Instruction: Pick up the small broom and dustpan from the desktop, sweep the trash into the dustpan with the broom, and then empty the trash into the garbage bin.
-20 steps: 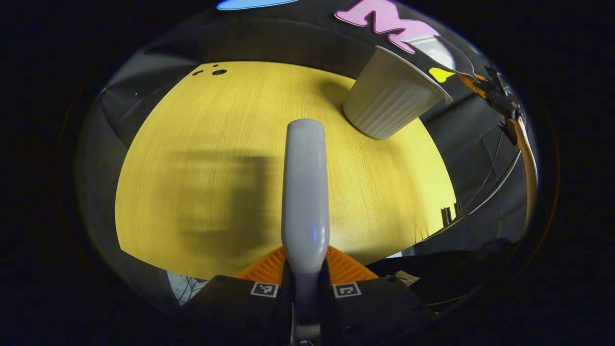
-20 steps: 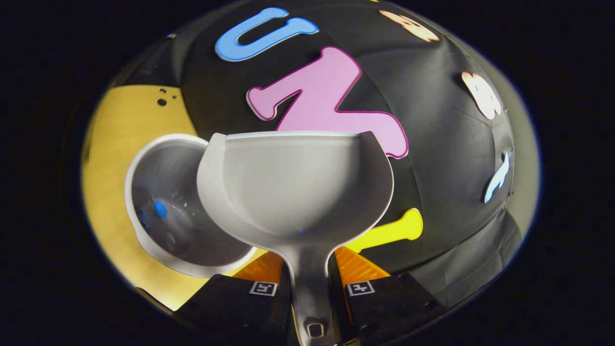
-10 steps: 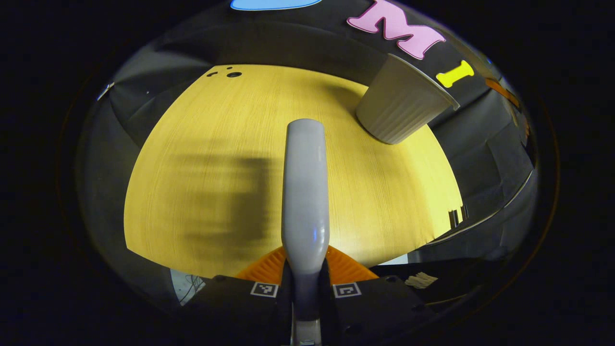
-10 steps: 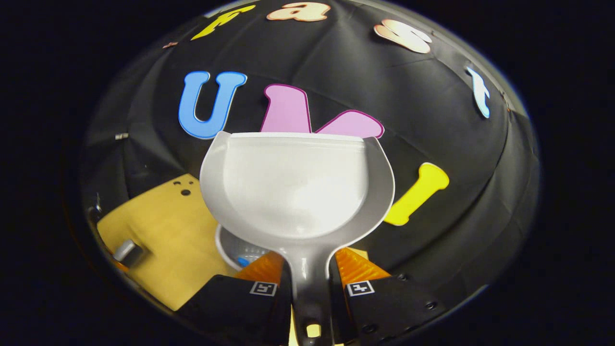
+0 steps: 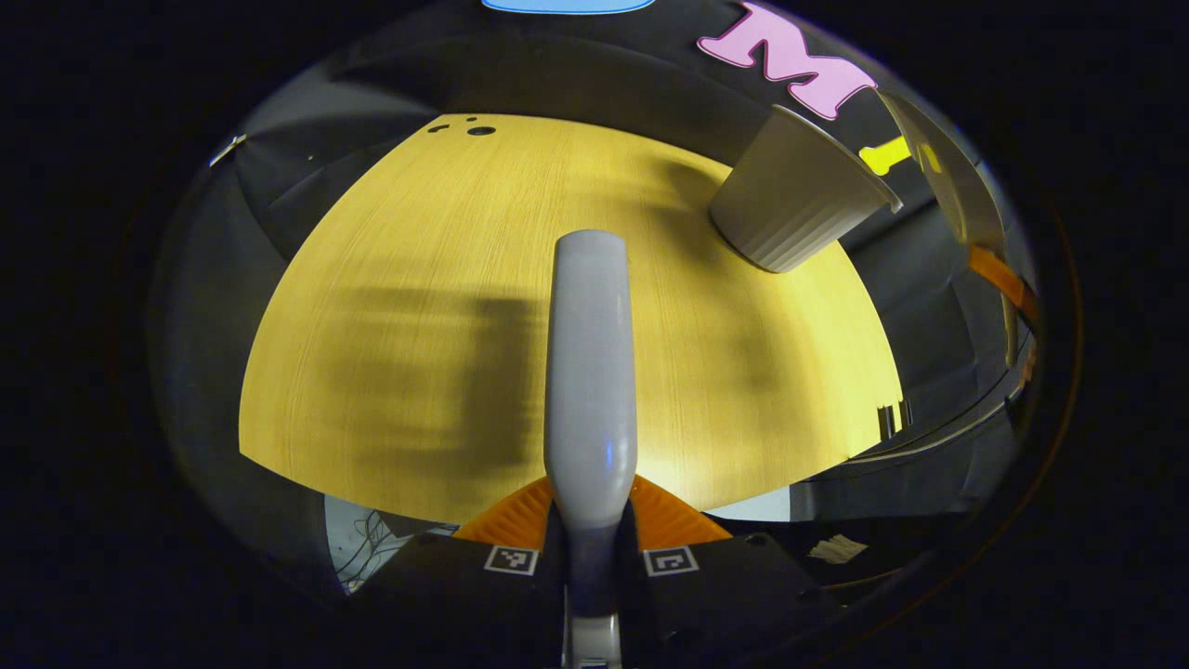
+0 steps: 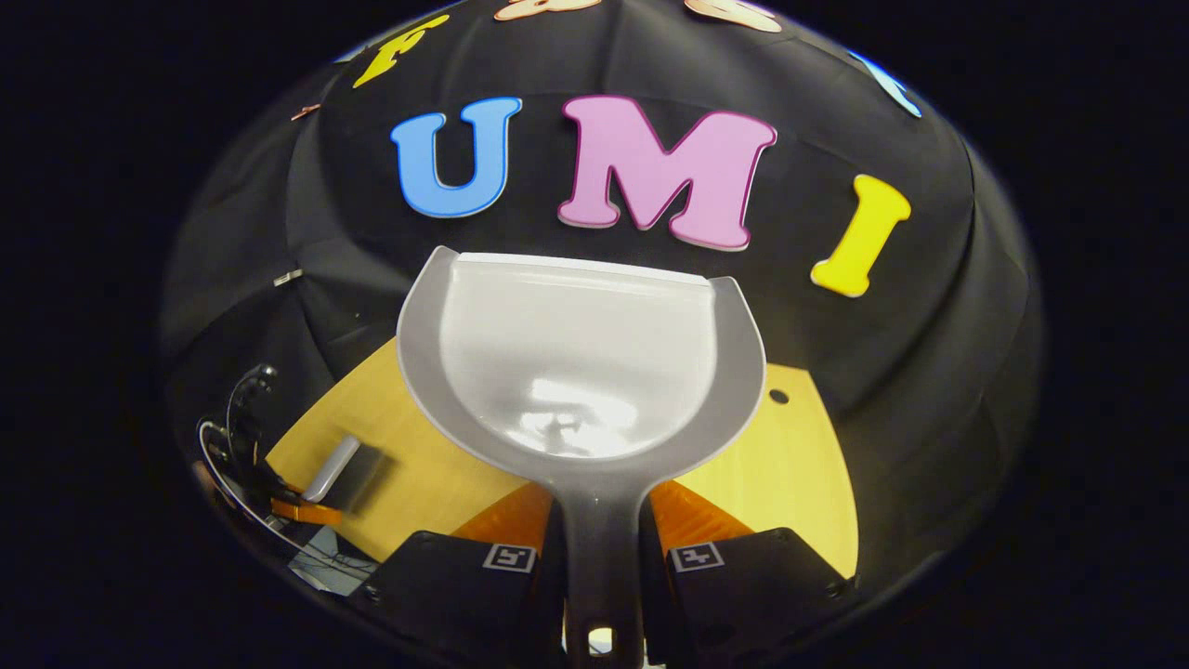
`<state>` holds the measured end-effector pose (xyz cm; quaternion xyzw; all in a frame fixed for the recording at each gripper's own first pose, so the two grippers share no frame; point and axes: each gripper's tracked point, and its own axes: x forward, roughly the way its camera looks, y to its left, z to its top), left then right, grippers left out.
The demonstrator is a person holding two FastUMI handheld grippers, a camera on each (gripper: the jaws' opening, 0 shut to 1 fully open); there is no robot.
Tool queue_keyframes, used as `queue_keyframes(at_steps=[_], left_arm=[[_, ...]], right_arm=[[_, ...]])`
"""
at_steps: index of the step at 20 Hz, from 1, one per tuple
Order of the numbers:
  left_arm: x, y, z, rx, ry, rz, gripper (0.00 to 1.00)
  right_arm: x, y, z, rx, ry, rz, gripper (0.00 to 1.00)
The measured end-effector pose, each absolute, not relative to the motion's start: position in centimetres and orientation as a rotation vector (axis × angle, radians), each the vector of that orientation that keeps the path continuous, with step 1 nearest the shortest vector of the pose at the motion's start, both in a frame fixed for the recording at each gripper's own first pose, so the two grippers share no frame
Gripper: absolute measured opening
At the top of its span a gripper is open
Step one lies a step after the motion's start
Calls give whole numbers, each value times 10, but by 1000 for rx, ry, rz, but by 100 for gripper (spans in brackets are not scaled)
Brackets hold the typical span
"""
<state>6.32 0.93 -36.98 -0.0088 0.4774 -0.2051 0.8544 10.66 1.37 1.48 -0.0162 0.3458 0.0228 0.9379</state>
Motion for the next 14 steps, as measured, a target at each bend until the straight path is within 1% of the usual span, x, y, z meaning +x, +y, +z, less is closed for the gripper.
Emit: queue_keyframes(at_steps=[1, 2, 3, 6, 7, 8, 9, 10, 14], left_arm=[[63, 11, -372, -24, 1008, -426, 30], [61, 12, -376, -28, 1014, -423, 27], [61, 14, -379, -26, 1021, -417, 27], [66, 19, -385, 8, 1019, -404, 31], [69, 20, -385, 19, 1012, -400, 27], [74, 20, -385, 29, 1005, -396, 31], [78, 21, -385, 35, 1002, -392, 23], [81, 21, -385, 42, 999, -388, 27], [101, 24, -386, 83, 990, -373, 27]], right_arm=[[97, 19, 5, -25, 728, 52, 38], [87, 26, -5, -13, 748, 58, 38], [78, 32, -14, 1, 769, 64, 37], [55, 52, -37, 21, 827, 86, 37], [50, 57, -46, 20, 846, 95, 37], [45, 63, -56, 19, 865, 101, 37], [42, 67, -66, 21, 887, 107, 37], [38, 72, -77, 24, 909, 112, 37], [31, 84, -124, 11, 997, 114, 37]])
